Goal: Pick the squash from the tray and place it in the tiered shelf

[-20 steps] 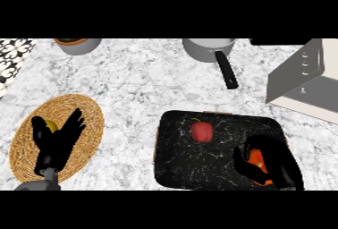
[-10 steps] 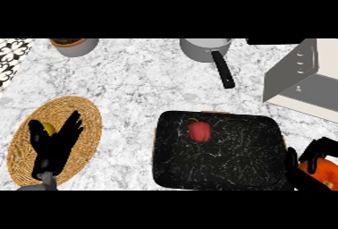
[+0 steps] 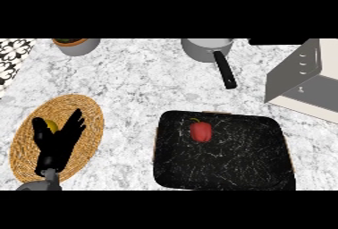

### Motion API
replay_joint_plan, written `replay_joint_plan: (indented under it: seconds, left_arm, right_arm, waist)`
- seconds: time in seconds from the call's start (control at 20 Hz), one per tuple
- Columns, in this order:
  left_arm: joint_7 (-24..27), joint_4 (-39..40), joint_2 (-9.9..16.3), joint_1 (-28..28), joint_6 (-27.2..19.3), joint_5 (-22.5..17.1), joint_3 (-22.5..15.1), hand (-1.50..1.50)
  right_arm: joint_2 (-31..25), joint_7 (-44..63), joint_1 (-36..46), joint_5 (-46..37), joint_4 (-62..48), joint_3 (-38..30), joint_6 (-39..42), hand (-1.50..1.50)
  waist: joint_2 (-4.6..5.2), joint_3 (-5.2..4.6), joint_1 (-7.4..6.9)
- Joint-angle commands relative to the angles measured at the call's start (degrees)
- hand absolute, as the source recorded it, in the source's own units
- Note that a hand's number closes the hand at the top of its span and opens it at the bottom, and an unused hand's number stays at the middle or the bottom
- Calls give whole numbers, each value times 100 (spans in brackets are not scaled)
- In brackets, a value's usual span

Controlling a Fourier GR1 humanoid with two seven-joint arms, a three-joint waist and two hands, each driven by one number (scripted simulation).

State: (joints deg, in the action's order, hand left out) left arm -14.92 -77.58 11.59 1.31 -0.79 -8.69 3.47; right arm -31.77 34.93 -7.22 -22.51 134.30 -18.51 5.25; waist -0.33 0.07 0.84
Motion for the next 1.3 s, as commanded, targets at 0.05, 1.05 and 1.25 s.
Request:
replay_joint_plan:
  seconds: [0.05,1.05,1.25]
  left_arm:
    - [-414,-249,-147,30,-181,121,-169,0]
    - [-344,10,-113,229,-4,167,39,0]
    - [-192,193,-223,351,-71,284,9,0]
  right_arm:
    - [-350,866,694,1164,290,-1068,485,150]
    - [-2517,-1037,2679,1734,-4421,-1683,1438,150]
    - [-2718,-1607,3278,1290,-5345,-1144,1122,150]
  waist:
    - [13,-9,-49]
    - [40,-5,-119]
    - [57,-7,-174]
